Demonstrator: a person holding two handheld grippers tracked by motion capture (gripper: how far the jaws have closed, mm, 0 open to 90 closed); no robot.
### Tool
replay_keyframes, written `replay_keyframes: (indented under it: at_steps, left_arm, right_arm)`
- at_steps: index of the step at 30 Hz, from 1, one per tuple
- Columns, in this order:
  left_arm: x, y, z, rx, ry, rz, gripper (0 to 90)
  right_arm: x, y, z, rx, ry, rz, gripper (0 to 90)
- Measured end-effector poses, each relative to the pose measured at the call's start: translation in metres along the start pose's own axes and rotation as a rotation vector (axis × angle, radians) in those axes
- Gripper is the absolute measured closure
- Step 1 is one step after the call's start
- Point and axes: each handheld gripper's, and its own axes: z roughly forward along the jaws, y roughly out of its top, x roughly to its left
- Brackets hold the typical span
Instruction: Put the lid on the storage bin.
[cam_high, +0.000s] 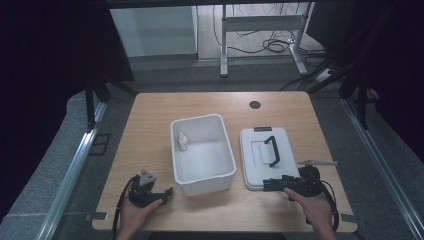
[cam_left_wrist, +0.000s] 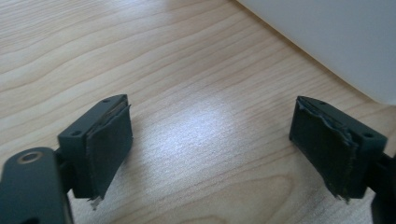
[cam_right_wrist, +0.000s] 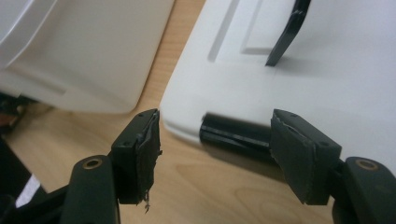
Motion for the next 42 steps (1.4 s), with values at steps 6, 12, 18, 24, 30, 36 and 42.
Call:
replay_keyframes:
  at_steps: [6, 12, 18, 24, 30, 36, 42]
  left_arm:
    - [-0.007, -0.004, -0.003, -0.026, 0.039, 0.013, 16.5]
    - [-0.014, -0.001, -0.014, -0.009, 0.051, 0.035, 16.8]
    - [-0.011, 0.002, -0.009, 0.003, 0.053, 0.039, 17.0]
    - [-0.008, 0.002, -0.006, 0.029, 0.044, 0.062, 17.2]
    - [-0.007, 0.002, -0.008, 0.031, 0.034, 0.061, 17.3]
    - [-0.008, 0.003, -0.006, 0.038, 0.03, 0.066, 17.4]
    - [-0.006, 0.003, -0.005, 0.039, 0.011, 0.048, 17.4]
  right_arm:
    - [0.005, 0.005, 0.003, -0.02, -0.014, 0.029, 33.7]
    - [0.01, 0.0, -0.005, -0.02, 0.004, 0.013, 34.8]
    - [0.006, 0.004, -0.001, -0.003, 0.008, 0.008, 35.4]
    - [0.002, 0.009, 0.006, 0.02, 0.007, 0.005, 36.4]
    - [0.004, 0.009, 0.004, 0.017, -0.014, 0.016, 36.7]
    - [0.001, 0.008, 0.002, 0.012, -0.018, 0.025, 36.8]
    - [0.001, 0.014, 0.001, 0.005, -0.011, 0.022, 36.7]
